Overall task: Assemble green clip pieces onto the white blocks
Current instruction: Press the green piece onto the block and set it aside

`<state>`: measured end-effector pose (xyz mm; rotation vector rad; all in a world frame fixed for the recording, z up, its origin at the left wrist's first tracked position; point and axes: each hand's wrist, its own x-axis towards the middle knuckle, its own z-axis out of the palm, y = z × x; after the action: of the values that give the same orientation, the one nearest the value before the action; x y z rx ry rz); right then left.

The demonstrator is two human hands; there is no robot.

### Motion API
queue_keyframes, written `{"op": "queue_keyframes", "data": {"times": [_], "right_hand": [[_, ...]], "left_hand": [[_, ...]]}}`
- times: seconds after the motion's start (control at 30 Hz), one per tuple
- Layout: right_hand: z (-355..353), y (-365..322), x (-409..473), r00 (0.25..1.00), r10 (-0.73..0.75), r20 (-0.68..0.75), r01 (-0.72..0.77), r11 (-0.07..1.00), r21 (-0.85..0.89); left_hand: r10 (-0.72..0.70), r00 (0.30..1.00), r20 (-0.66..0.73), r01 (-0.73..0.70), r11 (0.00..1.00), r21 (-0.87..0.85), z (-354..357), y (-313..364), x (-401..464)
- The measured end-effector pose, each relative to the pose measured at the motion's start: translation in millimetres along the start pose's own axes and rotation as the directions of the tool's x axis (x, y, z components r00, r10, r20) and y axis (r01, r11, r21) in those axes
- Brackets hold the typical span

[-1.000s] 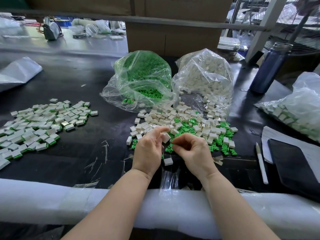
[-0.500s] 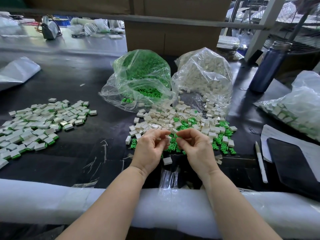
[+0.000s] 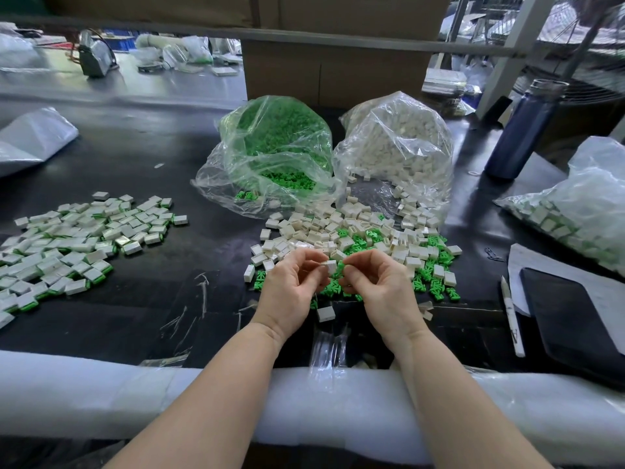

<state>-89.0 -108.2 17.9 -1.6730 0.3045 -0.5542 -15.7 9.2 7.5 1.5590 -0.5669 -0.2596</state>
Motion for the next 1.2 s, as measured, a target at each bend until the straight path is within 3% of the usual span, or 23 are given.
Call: {"op": "queue_keyframes", "data": {"times": [0.53,1.1,1.2], "right_hand": [[0.4,3.2,0.6,1.000,0.002,0.027,0.000,0.997,-0.074],[-2.0,0.2,-1.8,0.992,0.074,0.106,-0.062,0.992,-0.111],[-1.3,0.5,-1.5,0.995,0.054,0.088,-0.045,0.994,-0.103]], "left_hand": [[-0.006,0.997,0.076,0.001,0.998,0.060,-0.8,0.8,1.3],[0.082,0.986,0.142,-0.129,0.923,0.363,-1.6,5.0,-1.6],[0.064,0.991,0.121,-0.097,0.950,0.296,-2.2,5.5,-1.7]]}}
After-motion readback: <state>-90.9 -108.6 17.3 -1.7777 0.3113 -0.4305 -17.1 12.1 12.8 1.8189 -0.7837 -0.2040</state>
